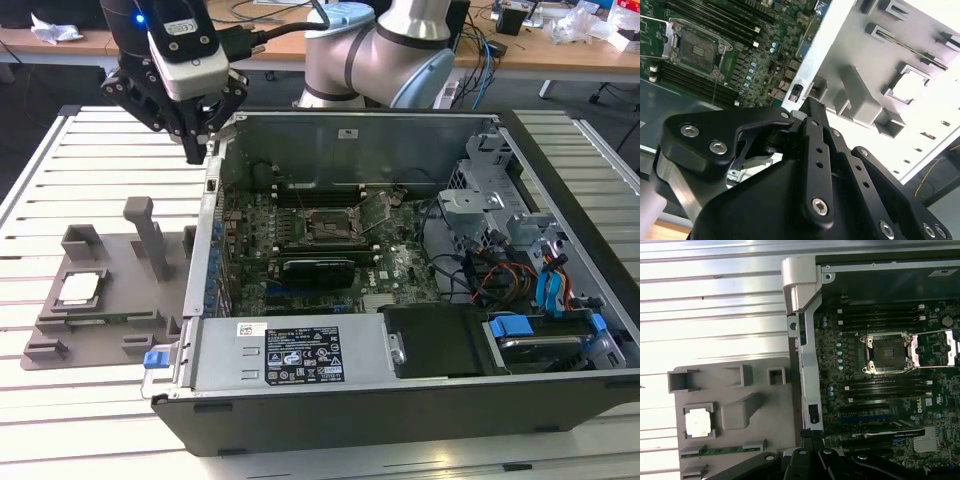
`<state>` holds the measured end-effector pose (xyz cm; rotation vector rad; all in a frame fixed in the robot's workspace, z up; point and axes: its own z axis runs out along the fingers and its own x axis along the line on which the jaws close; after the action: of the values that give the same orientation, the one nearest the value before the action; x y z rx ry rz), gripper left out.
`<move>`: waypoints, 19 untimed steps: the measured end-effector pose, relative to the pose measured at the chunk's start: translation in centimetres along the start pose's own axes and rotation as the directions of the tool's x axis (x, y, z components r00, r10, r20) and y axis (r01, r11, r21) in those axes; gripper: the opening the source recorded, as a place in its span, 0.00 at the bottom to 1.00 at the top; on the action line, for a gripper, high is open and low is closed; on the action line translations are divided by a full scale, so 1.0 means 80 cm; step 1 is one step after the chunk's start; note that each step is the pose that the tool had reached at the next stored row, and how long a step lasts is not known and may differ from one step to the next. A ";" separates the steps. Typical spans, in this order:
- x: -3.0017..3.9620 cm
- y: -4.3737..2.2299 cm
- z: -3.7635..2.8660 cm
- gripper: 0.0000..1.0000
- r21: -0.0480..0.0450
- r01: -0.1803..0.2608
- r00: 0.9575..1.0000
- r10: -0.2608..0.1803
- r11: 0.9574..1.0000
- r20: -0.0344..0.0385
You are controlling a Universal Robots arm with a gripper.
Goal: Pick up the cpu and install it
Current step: 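Reach for the cpu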
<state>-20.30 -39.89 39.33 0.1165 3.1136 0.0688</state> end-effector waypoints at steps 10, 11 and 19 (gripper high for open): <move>0.0323 -0.0024 -0.0008 0.11 0.000 0.000 1.000 0.000 1.000 0.000; 0.0358 -0.0027 -0.0009 0.11 0.000 0.000 1.000 0.000 1.000 0.000; 0.0584 -0.0043 -0.0015 0.11 0.000 0.000 1.000 0.000 1.000 0.000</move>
<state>-24.98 -39.89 39.33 0.1166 3.1137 0.0688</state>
